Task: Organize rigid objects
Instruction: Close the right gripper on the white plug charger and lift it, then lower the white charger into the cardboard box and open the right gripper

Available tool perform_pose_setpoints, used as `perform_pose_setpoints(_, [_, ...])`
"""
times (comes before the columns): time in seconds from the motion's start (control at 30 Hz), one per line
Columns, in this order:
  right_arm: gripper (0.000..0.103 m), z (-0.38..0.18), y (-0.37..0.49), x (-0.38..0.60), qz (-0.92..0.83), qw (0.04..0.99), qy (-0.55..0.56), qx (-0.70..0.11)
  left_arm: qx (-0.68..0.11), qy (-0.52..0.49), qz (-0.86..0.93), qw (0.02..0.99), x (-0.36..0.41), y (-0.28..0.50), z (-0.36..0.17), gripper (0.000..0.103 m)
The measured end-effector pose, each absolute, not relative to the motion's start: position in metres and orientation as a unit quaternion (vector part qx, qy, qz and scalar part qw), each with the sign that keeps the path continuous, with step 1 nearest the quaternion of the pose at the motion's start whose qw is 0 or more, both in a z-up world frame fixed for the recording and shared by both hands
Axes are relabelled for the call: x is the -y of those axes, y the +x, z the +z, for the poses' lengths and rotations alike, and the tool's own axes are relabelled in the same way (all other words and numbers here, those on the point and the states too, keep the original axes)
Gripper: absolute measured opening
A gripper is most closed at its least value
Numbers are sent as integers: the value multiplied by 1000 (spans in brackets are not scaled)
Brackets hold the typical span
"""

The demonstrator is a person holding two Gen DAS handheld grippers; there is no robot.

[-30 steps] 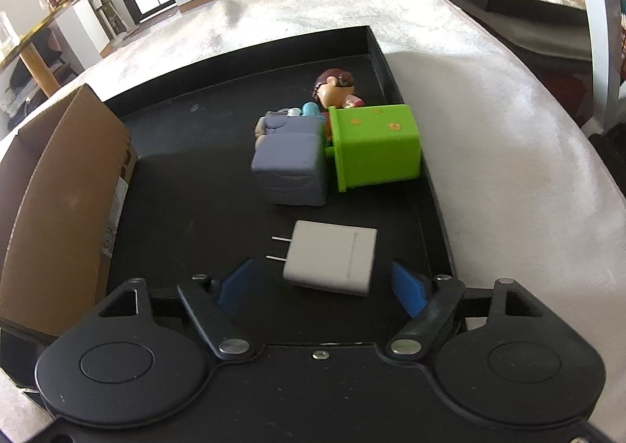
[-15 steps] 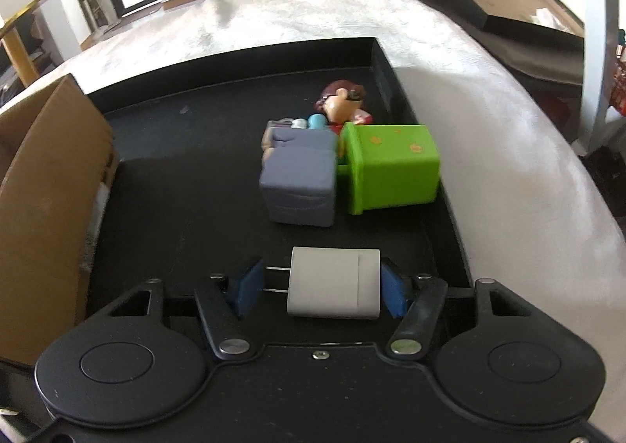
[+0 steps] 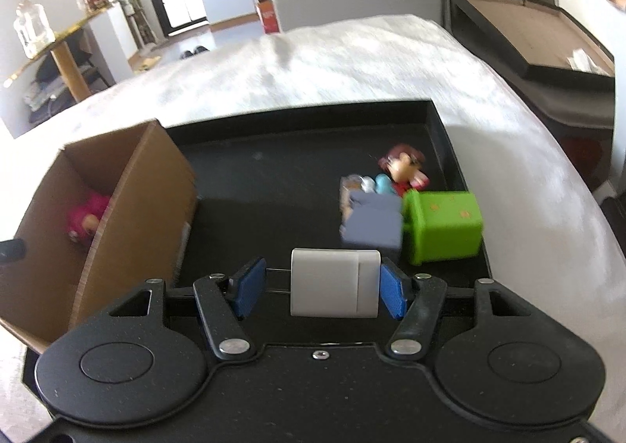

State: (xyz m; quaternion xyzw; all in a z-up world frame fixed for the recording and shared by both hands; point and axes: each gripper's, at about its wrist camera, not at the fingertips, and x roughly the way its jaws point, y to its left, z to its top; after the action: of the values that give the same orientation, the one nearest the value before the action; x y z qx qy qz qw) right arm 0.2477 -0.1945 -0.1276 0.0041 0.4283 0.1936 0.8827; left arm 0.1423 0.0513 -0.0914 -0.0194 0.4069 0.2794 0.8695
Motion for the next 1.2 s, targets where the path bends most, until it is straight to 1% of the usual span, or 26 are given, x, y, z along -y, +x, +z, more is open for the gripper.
perform_pose_setpoints(0.13, [60, -116, 248, 186, 213, 887, 4, -409, -400, -26, 275, 874, -52, 141, -91, 79])
perform_pose_setpoints(0.17, [60, -114, 248, 182, 218, 889, 4, -404, -397, -25, 275, 875, -52, 140, -91, 76])
perform_pose_setpoints(0.2, [60, -111, 249, 180, 224, 889, 4, -399, -396, -25, 275, 876, -52, 140, -92, 71])
perform_pose_setpoints(0.33, [60, -101, 249, 171, 238, 893, 3, -383, -396, -36, 271, 877, -55, 140, -93, 59])
perform_pose_setpoints(0.4, [60, -97, 247, 166, 247, 894, 5, -375, -396, -38, 270, 877, -57, 139, -95, 51])
perform_pose_setpoints(0.43, [60, -95, 247, 163, 251, 894, 6, -372, -396, -39, 268, 877, -57, 139, -95, 48])
perform_pose_setpoints(0.5, [60, -92, 248, 158, 259, 894, 5, -366, -398, -48, 263, 878, -59, 139, -97, 34])
perform_pose_setpoints(0.53, [60, -90, 246, 154, 264, 894, 4, -363, -400, -52, 260, 878, -60, 139, -98, 31])
perform_pose_setpoints(0.6, [60, -86, 245, 147, 272, 893, 1, -357, -399, -60, 251, 880, -62, 138, -99, 21])
perform_pose_setpoints(0.63, [60, -84, 244, 145, 276, 893, 0, -355, -397, -63, 246, 882, -62, 137, -99, 19])
perform_pose_setpoints(0.7, [60, -82, 242, 138, 284, 893, -4, -350, -396, -67, 238, 884, -62, 136, -99, 11])
perform_pose_setpoints(0.77, [60, -80, 241, 132, 291, 892, -9, -346, -393, -70, 232, 887, -62, 136, -98, 7])
perform_pose_setpoints(1.2, [60, -76, 233, 91, 342, 878, -43, -331, -385, -84, 215, 894, -69, 129, -98, 7])
